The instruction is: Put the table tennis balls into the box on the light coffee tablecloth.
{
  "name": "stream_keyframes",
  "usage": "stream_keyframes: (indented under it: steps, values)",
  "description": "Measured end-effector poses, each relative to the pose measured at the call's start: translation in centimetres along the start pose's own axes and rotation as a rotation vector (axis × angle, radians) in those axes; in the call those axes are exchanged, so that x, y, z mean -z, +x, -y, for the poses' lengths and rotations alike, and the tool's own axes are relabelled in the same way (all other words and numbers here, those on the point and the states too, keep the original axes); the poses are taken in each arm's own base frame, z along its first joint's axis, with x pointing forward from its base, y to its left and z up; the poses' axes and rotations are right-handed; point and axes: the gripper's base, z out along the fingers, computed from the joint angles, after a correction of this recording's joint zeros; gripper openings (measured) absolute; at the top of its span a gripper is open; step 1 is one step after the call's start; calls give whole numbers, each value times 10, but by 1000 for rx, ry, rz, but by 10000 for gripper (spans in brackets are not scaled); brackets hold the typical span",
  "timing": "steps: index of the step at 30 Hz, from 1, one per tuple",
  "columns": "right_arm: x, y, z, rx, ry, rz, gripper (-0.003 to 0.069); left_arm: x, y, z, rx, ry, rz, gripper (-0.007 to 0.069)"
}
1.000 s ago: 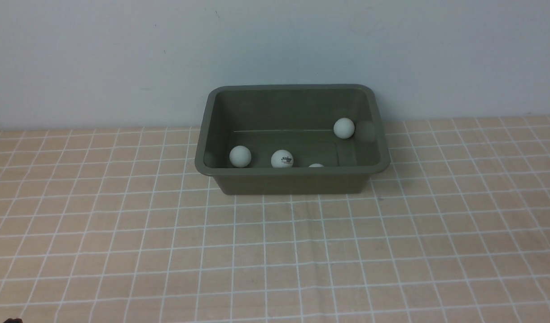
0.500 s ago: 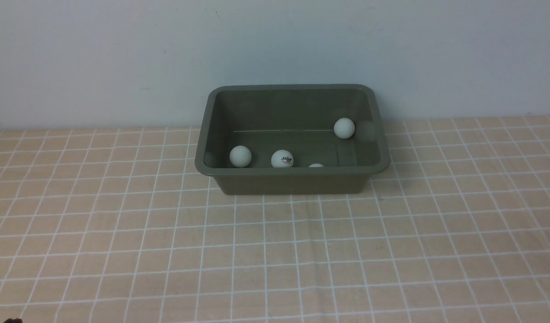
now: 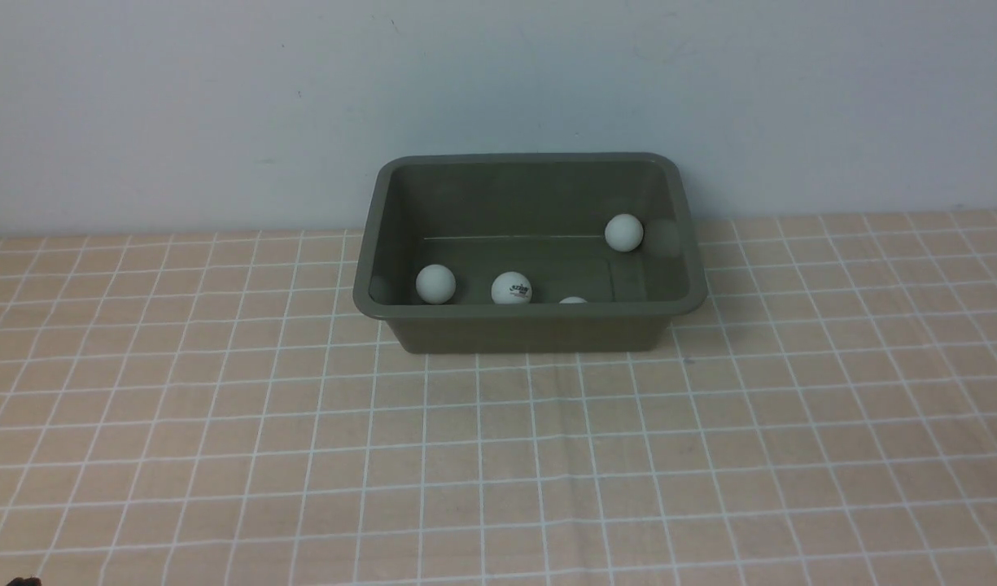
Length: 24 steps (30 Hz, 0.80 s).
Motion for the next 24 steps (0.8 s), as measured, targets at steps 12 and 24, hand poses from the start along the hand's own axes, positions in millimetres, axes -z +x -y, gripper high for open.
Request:
stream_keyframes:
  steps: [12,24]
  values:
    - [-3,9,1,-13,-8,-25,-19,0,0,0,0,0,0,-69]
    - [-18,91,9,183,-108,-232,-19,0,0,0,0,0,0,-69]
